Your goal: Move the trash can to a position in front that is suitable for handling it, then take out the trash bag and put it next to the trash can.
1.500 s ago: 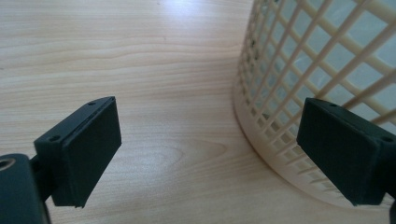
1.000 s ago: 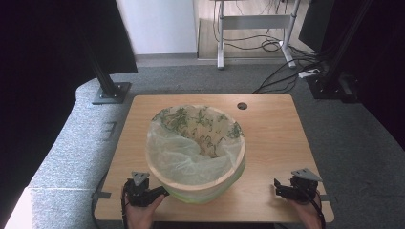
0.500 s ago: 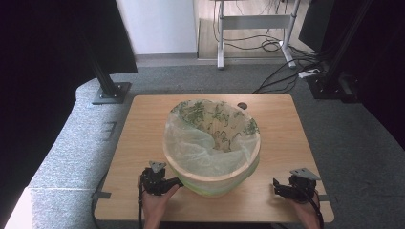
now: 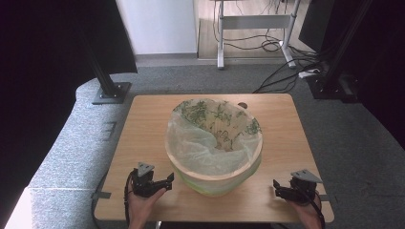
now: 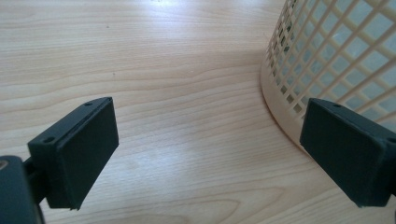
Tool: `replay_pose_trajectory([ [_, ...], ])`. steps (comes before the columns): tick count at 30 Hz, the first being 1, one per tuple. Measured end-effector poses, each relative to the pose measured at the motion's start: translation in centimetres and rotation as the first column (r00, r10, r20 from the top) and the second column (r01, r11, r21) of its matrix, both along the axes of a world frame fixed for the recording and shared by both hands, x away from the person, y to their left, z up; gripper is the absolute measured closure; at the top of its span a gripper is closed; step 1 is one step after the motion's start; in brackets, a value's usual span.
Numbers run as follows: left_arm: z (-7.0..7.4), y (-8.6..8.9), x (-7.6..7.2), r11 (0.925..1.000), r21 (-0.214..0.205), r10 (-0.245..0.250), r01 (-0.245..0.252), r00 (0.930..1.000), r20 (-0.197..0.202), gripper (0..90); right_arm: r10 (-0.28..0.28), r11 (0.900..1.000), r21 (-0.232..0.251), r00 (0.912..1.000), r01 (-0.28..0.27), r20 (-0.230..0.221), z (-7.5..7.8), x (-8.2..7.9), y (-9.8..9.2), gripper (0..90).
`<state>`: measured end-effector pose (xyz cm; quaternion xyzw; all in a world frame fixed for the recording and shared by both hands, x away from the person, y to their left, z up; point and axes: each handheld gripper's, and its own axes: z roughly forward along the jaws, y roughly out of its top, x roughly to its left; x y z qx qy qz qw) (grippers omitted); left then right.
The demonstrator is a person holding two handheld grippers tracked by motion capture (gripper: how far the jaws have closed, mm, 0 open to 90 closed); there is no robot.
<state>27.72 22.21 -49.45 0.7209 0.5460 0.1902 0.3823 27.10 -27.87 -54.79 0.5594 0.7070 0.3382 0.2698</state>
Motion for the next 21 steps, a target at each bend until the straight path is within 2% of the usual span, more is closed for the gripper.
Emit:
replay_pose_trajectory([
  [3, 0.2, 0.6, -0.1, 0.9995, -0.029, -0.013, 0.014, 0.9999, 0.007, 5.3, 0.016, 0.9999, 0.0, 0.9998, -0.016, 0.016, 0.1, 0.0, 0.1, 4.1],
  [7, 0.4, 1.1, -0.2, 0.999, -0.04, -0.018, 0.019, 0.9995, 0.025, 6.6, 0.031, 0.9995, 0.0, 0.9994, -0.031, 0.017, 0.1, 0.0, 0.2, 4.2],
  [13, 0.5, 1.7, -0.3, 0.9984, -0.055, -0.009, 0.011, 0.9996, 0.026, 7.1, 0.037, 0.9993, 0.006, 0.999, -0.037, 0.025, 0.2, -0.1, -0.1, 4.9],
  [15, 1.0, 1.9, -0.4, 0.9974, -0.07, -0.014, 0.017, 0.9989, 0.044, 6.9, 0.039, 0.9992, 0.011, 0.9988, -0.039, 0.03, 0.3, -0.1, -0.3, 5.3],
  [21, 1.3, 2.3, -0.5, 0.9946, -0.093, -0.041, 0.046, 0.9976, 0.056, 6.7, 0.042, 0.999, 0.013, 0.9987, -0.043, 0.029, 0.3, -0.1, -0.3, 5.9],
])
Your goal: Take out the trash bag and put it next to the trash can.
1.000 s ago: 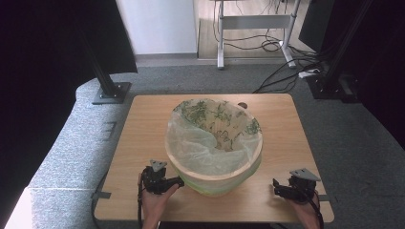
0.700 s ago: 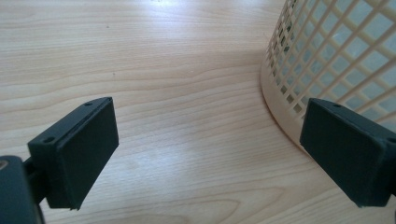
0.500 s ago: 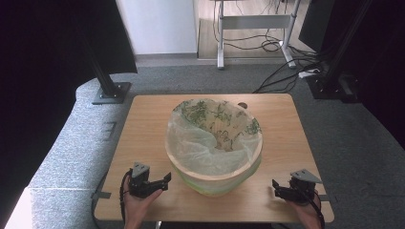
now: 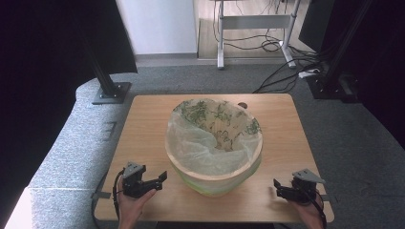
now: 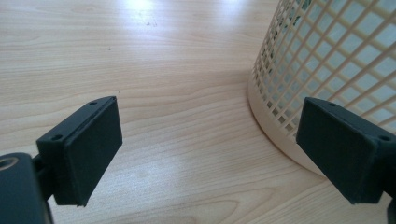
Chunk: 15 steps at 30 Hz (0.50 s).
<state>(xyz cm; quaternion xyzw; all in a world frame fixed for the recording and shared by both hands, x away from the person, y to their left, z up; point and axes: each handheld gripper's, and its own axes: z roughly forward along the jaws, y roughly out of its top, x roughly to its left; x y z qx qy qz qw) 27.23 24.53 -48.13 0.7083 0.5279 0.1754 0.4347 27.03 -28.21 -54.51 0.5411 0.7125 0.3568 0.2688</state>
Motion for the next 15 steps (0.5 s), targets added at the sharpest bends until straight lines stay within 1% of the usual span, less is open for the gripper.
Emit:
replay_pose_trajectory([
  [3, 0.6, 0.3, 0.1, 0.9997, -0.014, -0.02, 0.021, 0.9997, 0.015, 6.7, 0.006, 1.0, -0.001, 1.0, -0.006, 0.005, 0.1, -0.1, 0.1, 6.2],
  [7, 1.8, 0.9, 0.2, 0.9982, -0.027, -0.052, 0.053, 0.9978, 0.042, 6.9, 0.011, 0.9999, 0.003, 0.9999, -0.011, 0.011, 0.2, -0.1, 0.0, 6.6],
  [12, 3.8, 1.8, 0.5, 0.9941, -0.049, -0.094, 0.097, 0.993, 0.072, 7.9, 0.014, 0.9998, 0.014, 0.9999, -0.014, 0.004, 0.1, 0.0, -0.2, 6.9],
  [15, 5.2, 2.2, 0.8, 0.9907, -0.07, -0.11, 0.116, 0.9904, 0.083, 8.8, 0.017, 0.9998, 0.013, 0.9999, -0.017, 0.003, 0.1, -0.1, -0.2, 7.1],
])
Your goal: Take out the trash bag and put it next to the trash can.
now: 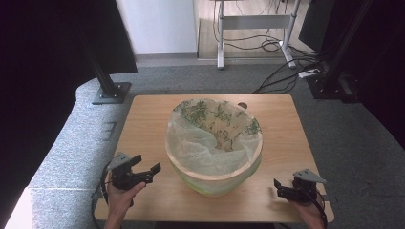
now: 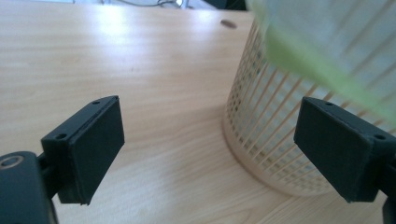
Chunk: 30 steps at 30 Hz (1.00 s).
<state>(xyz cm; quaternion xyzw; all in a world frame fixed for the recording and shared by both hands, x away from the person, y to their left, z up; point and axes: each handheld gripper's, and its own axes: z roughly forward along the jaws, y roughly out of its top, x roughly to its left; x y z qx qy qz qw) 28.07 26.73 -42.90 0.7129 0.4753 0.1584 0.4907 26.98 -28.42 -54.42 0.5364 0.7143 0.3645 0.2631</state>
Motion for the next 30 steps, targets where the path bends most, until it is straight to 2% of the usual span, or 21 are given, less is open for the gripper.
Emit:
replay_pose_trajectory([
  [2, 0.5, 0.1, 0.1, 0.9999, -0.007, -0.008, 0.008, 0.9999, 0.007, 10.0, 0.002, 1.0, -0.003, 1.0, -0.002, 0.0, 0.0, 0.0, 0.1, 7.2],
  [4, 2.1, 0.4, 0.1, 0.9988, -0.035, -0.034, 0.035, 0.999, 0.029, 12.1, 0.007, 0.9999, -0.007, 1.0, -0.007, -0.001, 0.0, 0.0, 0.2, 7.4],
  [7, 3.5, 0.8, 0.2, 0.9963, -0.06, -0.059, 0.061, 0.9973, 0.045, 13.7, 0.009, 0.9999, -0.008, 1.0, -0.009, -0.002, -0.1, 0.0, 0.3, 7.7],
  [8, 3.5, 0.8, 0.2, 0.9963, -0.06, -0.059, 0.061, 0.9973, 0.045, 13.7, 0.01, 0.9999, -0.008, 0.9999, -0.01, -0.004, -0.1, -0.1, 0.3, 7.8],
  [9, 4.2, 0.9, 0.2, 0.995, -0.069, -0.069, 0.072, 0.9964, 0.049, 13.8, 0.01, 0.9999, -0.008, 0.9999, -0.01, -0.002, -0.1, -0.1, 0.3, 7.8],
  [10, 4.2, 0.9, 0.2, 0.995, -0.069, -0.069, 0.072, 0.9964, 0.049, 13.9, 0.011, 0.9999, -0.01, 0.9999, -0.011, -0.001, -0.1, -0.1, 0.3, 7.9],
  [16, 6.3, 0.7, 0.8, 0.9919, -0.073, -0.1, 0.105, 0.993, 0.063, 14.1, 0.01, 0.9999, -0.01, 0.9999, -0.01, -0.003, -0.1, 0.0, 0.3, 8.2],
  [19, 6.8, 0.6, 1.0, 0.99, -0.079, -0.112, 0.117, 0.9914, 0.067, 14.2, 0.009, 0.9999, -0.01, 1.0, -0.009, -0.004, -0.1, 0.0, 0.2, 8.4],
  [23, 7.6, 0.3, 1.6, 0.9834, -0.086, -0.153, 0.16, 0.985, 0.079, 14.3, 0.01, 0.9999, -0.011, 0.9999, -0.01, -0.005, -0.2, 0.0, 0.1, 8.6],
  [26, 8.5, -0.2, 2.2, 0.9773, -0.08, -0.188, 0.196, 0.9772, 0.098, 14.4, 0.009, 0.9999, -0.013, 0.9999, -0.009, -0.006, -0.2, 0.0, 0.1, 8.8],
  [27, 8.5, -0.2, 2.2, 0.9773, -0.08, -0.188, 0.196, 0.9772, 0.098, 14.4, 0.009, 0.9999, -0.013, 0.9999, -0.009, -0.006, -0.2, 0.0, 0.1, 8.8],
  [28, 8.9, -0.4, 2.5, 0.9733, -0.085, -0.204, 0.213, 0.9732, 0.106, 14.5, 0.011, 0.9999, -0.013, 0.9999, -0.011, -0.008, -0.2, 0.0, 0.0, 8.9],
  [30, 9.3, -0.6, 2.9, 0.9698, -0.089, -0.217, 0.227, 0.9701, 0.109, 14.5, 0.009, 0.9999, -0.012, 0.9999, -0.009, -0.007, -0.2, 0.0, 0.0, 9.0],
])
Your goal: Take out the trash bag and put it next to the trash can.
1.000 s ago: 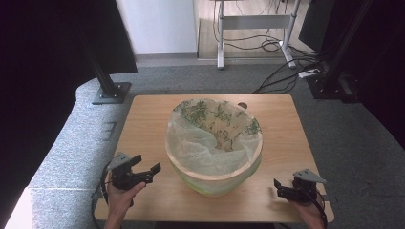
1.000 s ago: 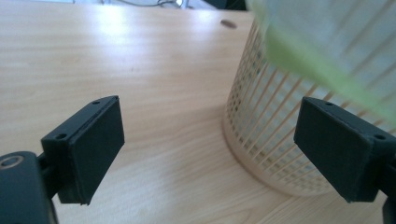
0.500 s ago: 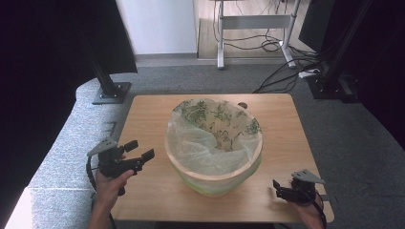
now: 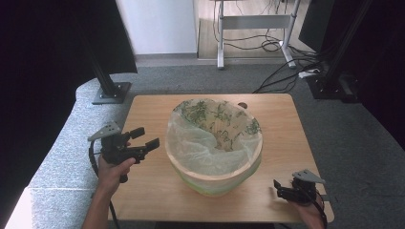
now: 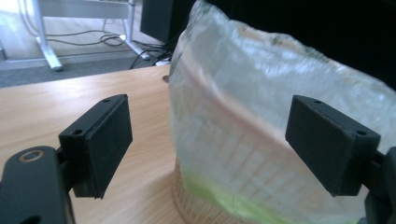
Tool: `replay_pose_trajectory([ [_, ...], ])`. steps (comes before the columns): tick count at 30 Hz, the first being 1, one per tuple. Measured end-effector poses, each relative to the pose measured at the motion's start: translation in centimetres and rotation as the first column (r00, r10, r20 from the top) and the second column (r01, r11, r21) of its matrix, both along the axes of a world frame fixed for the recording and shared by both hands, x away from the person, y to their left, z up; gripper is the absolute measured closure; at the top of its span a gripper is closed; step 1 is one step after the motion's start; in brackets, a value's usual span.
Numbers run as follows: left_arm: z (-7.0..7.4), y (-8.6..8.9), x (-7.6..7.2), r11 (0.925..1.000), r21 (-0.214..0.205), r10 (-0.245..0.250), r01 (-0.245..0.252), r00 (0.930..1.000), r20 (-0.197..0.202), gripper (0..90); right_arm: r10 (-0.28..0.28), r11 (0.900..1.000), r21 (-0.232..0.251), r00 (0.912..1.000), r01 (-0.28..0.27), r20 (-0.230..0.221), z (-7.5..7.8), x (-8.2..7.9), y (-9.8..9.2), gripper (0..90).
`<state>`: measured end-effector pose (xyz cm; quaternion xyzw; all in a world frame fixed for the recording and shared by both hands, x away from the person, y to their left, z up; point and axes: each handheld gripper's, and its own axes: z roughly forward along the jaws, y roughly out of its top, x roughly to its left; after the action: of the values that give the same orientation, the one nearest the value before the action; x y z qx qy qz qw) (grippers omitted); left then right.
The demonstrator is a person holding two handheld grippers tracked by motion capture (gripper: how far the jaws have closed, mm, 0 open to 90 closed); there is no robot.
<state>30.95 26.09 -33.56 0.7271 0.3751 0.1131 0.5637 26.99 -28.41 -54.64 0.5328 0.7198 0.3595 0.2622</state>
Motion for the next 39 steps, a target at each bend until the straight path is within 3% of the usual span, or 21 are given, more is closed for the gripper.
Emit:
replay_pose_trajectory([
  [11, 2.1, -1.4, 1.3, 0.9976, -0.003, -0.07, 0.07, 0.9975, 0.013, 15.0, 0.003, 1.0, -0.001, 1.0, -0.003, -0.001, 0.0, -0.1, 0.1, 9.3],
  [22, 1.8, -3.5, 2.6, 0.9932, 0.044, -0.107, 0.108, 0.9942, -0.01, 21.9, 0.008, 0.9999, -0.007, 1.0, -0.008, -0.001, 0.0, -0.1, 0.1, 9.7],
  [27, 1.6, -4.4, 3.0, 0.9931, 0.09, -0.074, 0.075, 0.9972, -0.015, 34.5, 0.008, 0.9999, -0.008, 1.0, -0.008, -0.004, 0.0, -0.1, 0.1, 9.9],
  [30, 1.5, -4.6, 3.1, 0.9939, 0.092, -0.06, 0.061, 0.9981, -0.015, 45.6, 0.006, 1.0, -0.008, 1.0, -0.006, -0.002, 0.0, -0.1, 0.1, 10.0],
  [31, 1.5, -4.6, 3.2, 0.9942, 0.092, -0.055, 0.056, 0.9984, -0.014, 45.6, 0.006, 1.0, -0.008, 1.0, -0.006, -0.002, 0.0, -0.1, 0.1, 10.0],
  [32, 1.4, -4.7, 3.2, 0.9942, 0.091, -0.057, 0.058, 0.9983, -0.01, 54.0, 0.007, 0.9999, -0.009, 1.0, -0.007, -0.003, 0.0, 0.0, 0.1, 10.1],
  [39, 1.3, -5.1, 3.4, 0.994, 0.108, -0.015, 0.019, 0.9993, -0.033, 79.1, 0.007, 0.9999, -0.011, 1.0, -0.007, -0.002, 0.0, 0.0, 0.0, 10.4],
])
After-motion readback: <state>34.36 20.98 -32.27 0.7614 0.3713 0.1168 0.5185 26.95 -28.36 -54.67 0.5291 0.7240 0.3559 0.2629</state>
